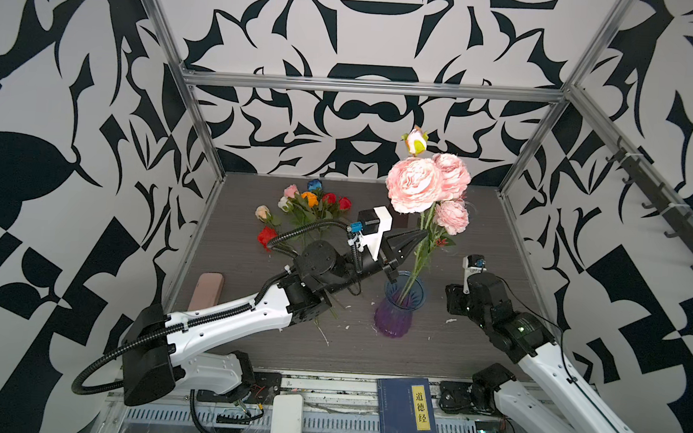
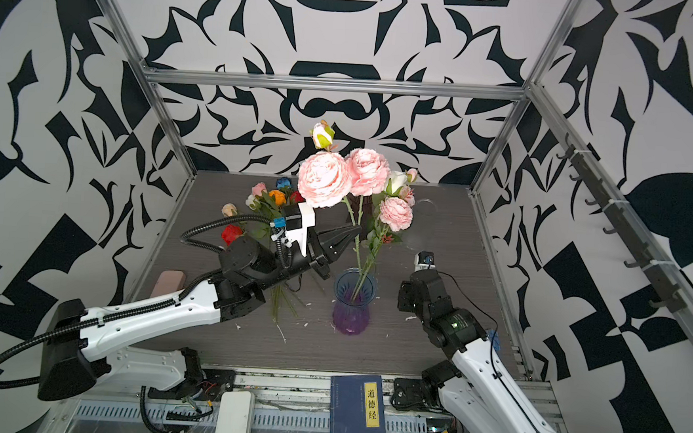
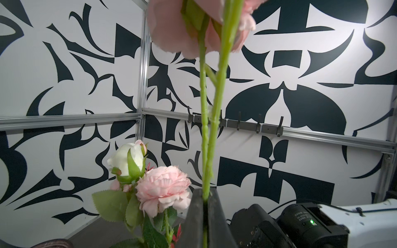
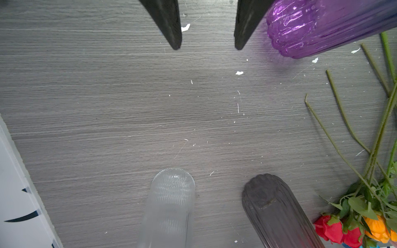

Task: Arrange flowers in a vase
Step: Place the flower in the vase.

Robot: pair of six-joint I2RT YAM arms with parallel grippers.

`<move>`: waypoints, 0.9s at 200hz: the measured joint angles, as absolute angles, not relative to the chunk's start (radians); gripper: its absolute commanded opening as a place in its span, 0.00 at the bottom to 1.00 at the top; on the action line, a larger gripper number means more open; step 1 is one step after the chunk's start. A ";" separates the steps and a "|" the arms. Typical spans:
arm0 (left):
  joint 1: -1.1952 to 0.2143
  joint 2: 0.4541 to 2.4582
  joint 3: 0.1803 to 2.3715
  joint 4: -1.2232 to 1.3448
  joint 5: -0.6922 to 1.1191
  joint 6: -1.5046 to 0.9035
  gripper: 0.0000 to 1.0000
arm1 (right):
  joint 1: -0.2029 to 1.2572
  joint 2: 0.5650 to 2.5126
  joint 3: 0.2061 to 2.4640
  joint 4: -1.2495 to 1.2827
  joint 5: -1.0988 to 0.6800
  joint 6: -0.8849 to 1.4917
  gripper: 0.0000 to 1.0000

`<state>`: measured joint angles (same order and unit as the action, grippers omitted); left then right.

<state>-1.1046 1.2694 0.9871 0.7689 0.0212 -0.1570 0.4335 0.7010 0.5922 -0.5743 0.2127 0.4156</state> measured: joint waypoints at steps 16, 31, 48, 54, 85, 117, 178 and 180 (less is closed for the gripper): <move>-1.106 1.269 0.950 0.797 0.018 -0.160 0.00 | 0.434 0.701 0.591 -0.574 0.213 0.416 0.44; -1.109 1.269 0.915 0.821 0.012 -0.168 0.00 | 0.434 0.701 0.590 -0.574 0.213 0.416 0.45; -1.121 1.269 0.884 0.839 -0.003 -0.178 0.00 | 0.434 0.701 0.590 -0.574 0.213 0.416 0.44; -1.127 1.269 0.875 0.847 -0.009 -0.180 0.00 | 0.434 0.701 0.590 -0.574 0.213 0.416 0.45; -1.158 1.269 0.817 0.894 -0.052 -0.211 0.00 | 0.434 0.701 0.589 -0.574 0.212 0.416 0.44; -1.170 1.292 0.725 0.974 -0.121 -0.264 0.00 | 0.434 0.701 0.589 -0.574 0.211 0.416 0.45; -1.172 1.374 0.659 1.018 -0.216 -0.339 0.33 | 0.434 0.702 0.589 -0.575 0.210 0.416 0.44; -1.172 1.375 0.657 1.022 -0.216 -0.348 0.33 | 0.434 0.702 0.589 -0.575 0.210 0.416 0.44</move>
